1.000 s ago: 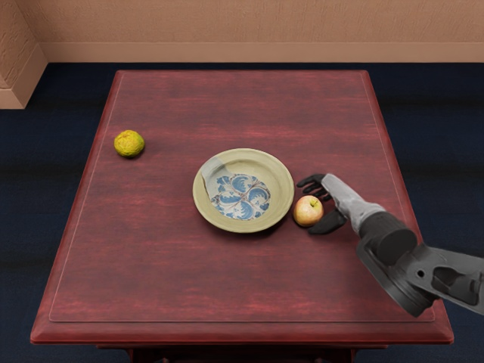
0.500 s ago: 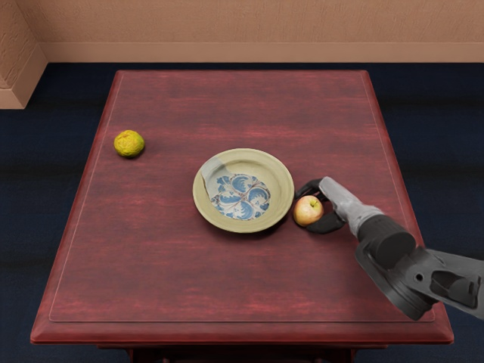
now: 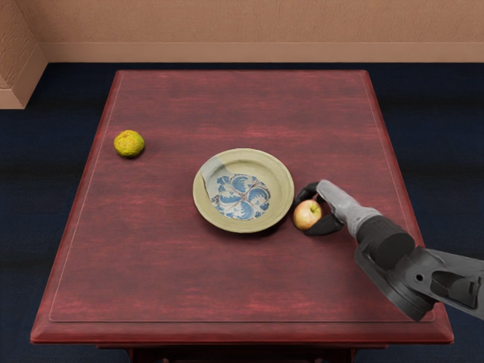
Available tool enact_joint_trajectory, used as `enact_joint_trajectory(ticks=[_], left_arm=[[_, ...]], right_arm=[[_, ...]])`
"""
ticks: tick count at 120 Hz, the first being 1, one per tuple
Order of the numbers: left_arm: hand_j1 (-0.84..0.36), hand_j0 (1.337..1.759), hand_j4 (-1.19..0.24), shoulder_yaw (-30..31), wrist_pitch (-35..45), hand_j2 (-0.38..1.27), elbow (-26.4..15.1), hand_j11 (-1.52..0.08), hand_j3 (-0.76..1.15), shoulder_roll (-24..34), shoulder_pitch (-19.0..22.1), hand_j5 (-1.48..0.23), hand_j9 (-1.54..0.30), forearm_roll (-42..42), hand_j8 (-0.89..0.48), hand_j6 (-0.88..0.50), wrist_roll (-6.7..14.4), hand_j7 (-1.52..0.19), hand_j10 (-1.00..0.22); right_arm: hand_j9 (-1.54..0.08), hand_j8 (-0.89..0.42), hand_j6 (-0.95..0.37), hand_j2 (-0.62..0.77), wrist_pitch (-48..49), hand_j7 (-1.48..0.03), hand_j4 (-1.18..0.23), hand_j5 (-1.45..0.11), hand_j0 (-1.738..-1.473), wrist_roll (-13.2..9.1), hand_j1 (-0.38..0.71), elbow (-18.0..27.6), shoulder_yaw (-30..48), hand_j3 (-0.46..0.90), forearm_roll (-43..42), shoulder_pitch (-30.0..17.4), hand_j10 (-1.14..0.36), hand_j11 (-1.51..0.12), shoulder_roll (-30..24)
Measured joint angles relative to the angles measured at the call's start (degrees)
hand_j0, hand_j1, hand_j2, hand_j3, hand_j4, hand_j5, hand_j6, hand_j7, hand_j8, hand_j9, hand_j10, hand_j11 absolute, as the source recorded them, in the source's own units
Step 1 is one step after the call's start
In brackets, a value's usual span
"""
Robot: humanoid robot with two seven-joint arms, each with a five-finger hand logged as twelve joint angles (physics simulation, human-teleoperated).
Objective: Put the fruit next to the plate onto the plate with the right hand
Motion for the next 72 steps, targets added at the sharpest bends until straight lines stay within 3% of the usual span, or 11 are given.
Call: enact_joint_trajectory(ticks=[25,41,43,53,54,55,57,65,66,67,72], left_arm=[[0.35,1.658,0.0,0.0,0.0,0.0,0.0,0.0,0.0,0.0,0.0,0.0,0.0,0.0,0.0,0.0,0.0,0.0,0.0],[0.35,1.658,0.0,0.0,0.0,0.0,0.0,0.0,0.0,0.0,-0.1,0.0,0.0,0.0,0.0,0.0,0.0,0.0,0.0],[0.35,1.658,0.0,0.0,0.0,0.0,0.0,0.0,0.0,0.0,-0.1,0.0,0.0,0.0,0.0,0.0,0.0,0.0,0.0],[0.35,1.658,0.0,0.1,0.0,0.0,0.0,0.0,0.0,0.0,-0.1,0.0,0.0,0.0,0.0,0.0,0.0,0.0,0.0],[0.35,1.658,0.0,0.1,0.0,0.0,0.0,0.0,0.0,0.0,-0.1,0.0,0.0,0.0,0.0,0.0,0.0,0.0,0.0],[0.35,1.658,0.0,0.1,0.0,0.0,0.0,0.0,0.0,0.0,-0.1,0.0,0.0,0.0,0.0,0.0,0.0,0.0,0.0],[0.35,1.658,0.0,0.1,0.0,0.0,0.0,0.0,0.0,0.0,-0.1,0.0,0.0,0.0,0.0,0.0,0.0,0.0,0.0],[0.35,1.658,0.0,0.1,0.0,0.0,0.0,0.0,0.0,0.0,-0.1,0.0,0.0,0.0,0.0,0.0,0.0,0.0,0.0],[0.35,1.658,0.0,0.1,0.0,0.0,0.0,0.0,0.0,0.0,-0.1,0.0,0.0,0.0,0.0,0.0,0.0,0.0,0.0],[0.35,1.658,0.0,0.1,0.0,0.0,0.0,0.0,0.0,0.0,-0.1,0.0,0.0,0.0,0.0,0.0,0.0,0.0,0.0],[0.35,1.658,0.0,0.1,0.0,0.0,0.0,0.0,0.0,0.0,-0.1,0.0,0.0,0.0,0.0,0.0,0.0,0.0,0.0]], right_arm=[[-0.99,-0.38,-0.32,0.15,0.9,-1.01,-0.59,-0.94,-1.633,0.0,0.3,0.0,0.1,0.03,-0.2,0.1,0.17,-1.06,-0.2],[-1.03,-0.37,-0.32,0.24,1.7,-1.03,-0.57,-0.99,-1.622,0.1,0.3,0.0,0.4,-0.12,-0.1,0.1,0.12,-1.01,-0.6],[-1.03,-0.37,-0.32,0.21,1.8,-1.03,-0.56,-0.99,-1.623,0.1,0.3,0.0,0.4,0.0,-0.1,0.2,0.11,-0.98,-0.7],[-1.04,-0.37,-0.33,0.15,2.2,-1.04,-0.58,-1.01,-1.629,0.4,0.27,0.0,0.6,0.0,-0.2,0.2,0.01,-0.89,-1.2],[-1.04,-0.36,-0.33,0.16,2.3,-1.04,-0.57,-1.01,-1.63,0.5,0.27,0.0,0.6,0.0,-0.2,0.2,-0.05,-0.74,-1.2],[-1.04,-0.36,-0.33,0.17,2.3,-1.04,-0.57,-1.01,-1.63,0.5,0.27,0.0,0.6,0.0,-0.3,0.2,0.02,-0.91,-1.3],[-1.04,-0.35,-0.32,0.19,2.3,-1.04,-0.57,-1.01,-1.632,0.4,0.28,0.0,0.6,0.0,-0.2,0.2,0.01,-0.93,-1.4],[-1.04,-0.32,-0.3,0.25,2.7,-1.04,-0.53,-1.02,-1.637,0.6,0.33,0.1,0.8,0.0,-0.1,0.2,-0.05,-0.87,-1.8],[-1.04,-0.32,-0.3,0.26,2.8,-1.04,-0.53,-1.03,-1.637,0.6,0.33,0.1,0.8,0.0,-0.1,0.2,-0.1,-0.73,-1.8],[-1.04,-0.32,-0.29,0.27,2.8,-1.04,-0.53,-1.02,-1.638,0.6,0.33,0.1,0.9,0.0,-0.1,0.2,-0.04,-0.88,-1.9],[-1.05,-0.29,-0.27,0.27,3.2,-1.05,-0.51,-1.03,-1.64,0.5,0.35,0.1,1.2,0.0,0.2,0.2,-0.07,-0.87,-2.1]])
